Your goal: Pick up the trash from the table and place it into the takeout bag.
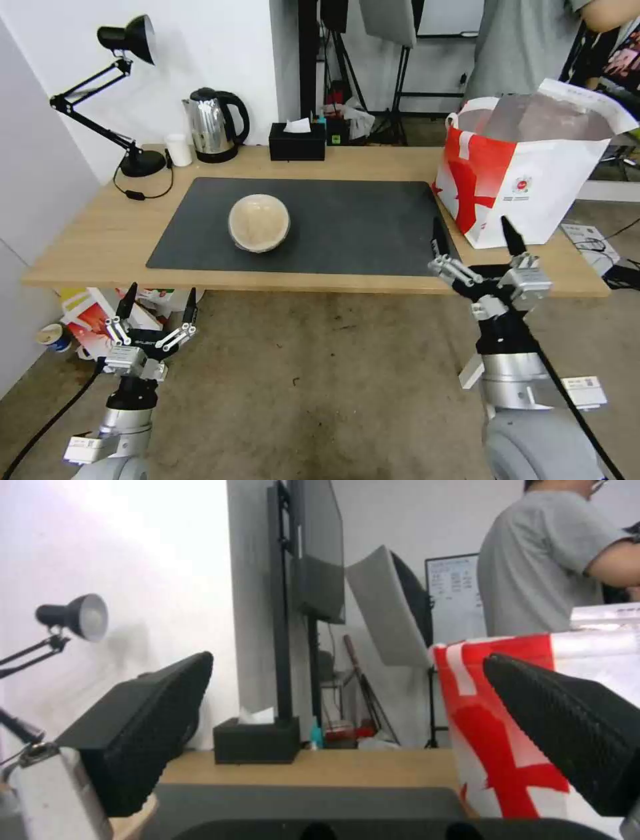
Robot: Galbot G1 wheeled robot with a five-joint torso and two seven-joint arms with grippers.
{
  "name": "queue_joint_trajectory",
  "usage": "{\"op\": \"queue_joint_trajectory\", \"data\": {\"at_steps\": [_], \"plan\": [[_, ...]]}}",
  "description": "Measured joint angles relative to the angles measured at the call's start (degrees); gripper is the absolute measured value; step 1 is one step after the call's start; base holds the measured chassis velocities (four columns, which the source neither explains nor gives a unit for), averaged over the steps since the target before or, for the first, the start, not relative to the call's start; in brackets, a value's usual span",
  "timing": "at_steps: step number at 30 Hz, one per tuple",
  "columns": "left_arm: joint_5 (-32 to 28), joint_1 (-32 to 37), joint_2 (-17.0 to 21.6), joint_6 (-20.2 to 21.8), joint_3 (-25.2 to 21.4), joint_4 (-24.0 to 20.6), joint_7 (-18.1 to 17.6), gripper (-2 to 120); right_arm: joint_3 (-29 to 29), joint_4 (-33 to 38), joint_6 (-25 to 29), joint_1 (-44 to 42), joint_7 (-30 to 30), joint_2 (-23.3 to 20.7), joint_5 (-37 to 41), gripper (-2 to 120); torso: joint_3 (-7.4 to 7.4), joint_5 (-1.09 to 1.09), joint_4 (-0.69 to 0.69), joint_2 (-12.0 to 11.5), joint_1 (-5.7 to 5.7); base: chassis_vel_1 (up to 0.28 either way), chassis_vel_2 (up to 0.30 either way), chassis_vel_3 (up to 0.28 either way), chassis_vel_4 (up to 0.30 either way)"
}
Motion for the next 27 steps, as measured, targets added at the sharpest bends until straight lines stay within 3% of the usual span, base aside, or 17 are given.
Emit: {"op": "queue_joint_trajectory", "data": {"at_steps": [27], "plan": [[0.00, 0.00, 0.00, 0.00, 0.00, 0.00, 0.00, 100, -3.43, -6.40, 15.08, -7.86, 0.82, 5.04, -5.75, 100, 0.00, 0.01, 0.00, 0.00, 0.00, 0.000, 0.000, 0.000, 0.000]]}}
